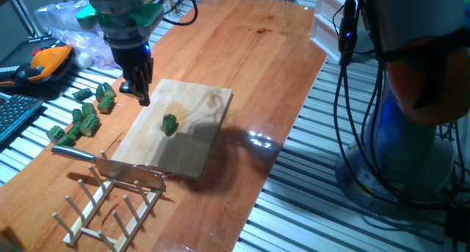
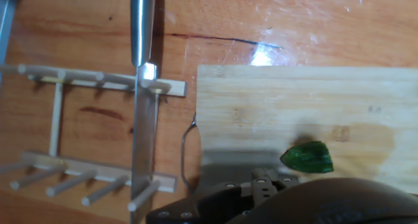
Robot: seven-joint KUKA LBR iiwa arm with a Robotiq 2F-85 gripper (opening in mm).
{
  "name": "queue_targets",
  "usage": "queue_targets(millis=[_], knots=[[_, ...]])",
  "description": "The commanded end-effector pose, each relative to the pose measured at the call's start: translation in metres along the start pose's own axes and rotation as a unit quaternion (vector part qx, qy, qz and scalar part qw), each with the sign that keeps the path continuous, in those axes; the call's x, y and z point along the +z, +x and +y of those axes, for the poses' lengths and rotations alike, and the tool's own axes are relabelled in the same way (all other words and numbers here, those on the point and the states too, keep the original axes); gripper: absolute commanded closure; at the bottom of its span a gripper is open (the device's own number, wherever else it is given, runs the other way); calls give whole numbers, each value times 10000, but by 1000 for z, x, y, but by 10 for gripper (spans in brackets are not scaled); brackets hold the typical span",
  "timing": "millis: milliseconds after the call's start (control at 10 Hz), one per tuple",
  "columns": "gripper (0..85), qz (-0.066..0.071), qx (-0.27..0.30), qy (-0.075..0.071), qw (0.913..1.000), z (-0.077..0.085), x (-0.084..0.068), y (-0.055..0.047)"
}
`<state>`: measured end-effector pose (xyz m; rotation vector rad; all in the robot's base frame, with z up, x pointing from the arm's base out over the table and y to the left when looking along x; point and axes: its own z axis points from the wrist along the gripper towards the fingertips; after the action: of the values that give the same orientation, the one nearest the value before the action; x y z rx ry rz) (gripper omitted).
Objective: Chop the cucumber into shreds
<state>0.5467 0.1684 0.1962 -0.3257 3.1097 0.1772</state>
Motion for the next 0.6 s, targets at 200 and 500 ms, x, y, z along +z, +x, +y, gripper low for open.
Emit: queue_targets(millis=[200, 500], knots=[[850, -132, 35, -58, 9999, 26, 8, -17], [850, -259, 201, -286, 9991, 50, 24, -33]])
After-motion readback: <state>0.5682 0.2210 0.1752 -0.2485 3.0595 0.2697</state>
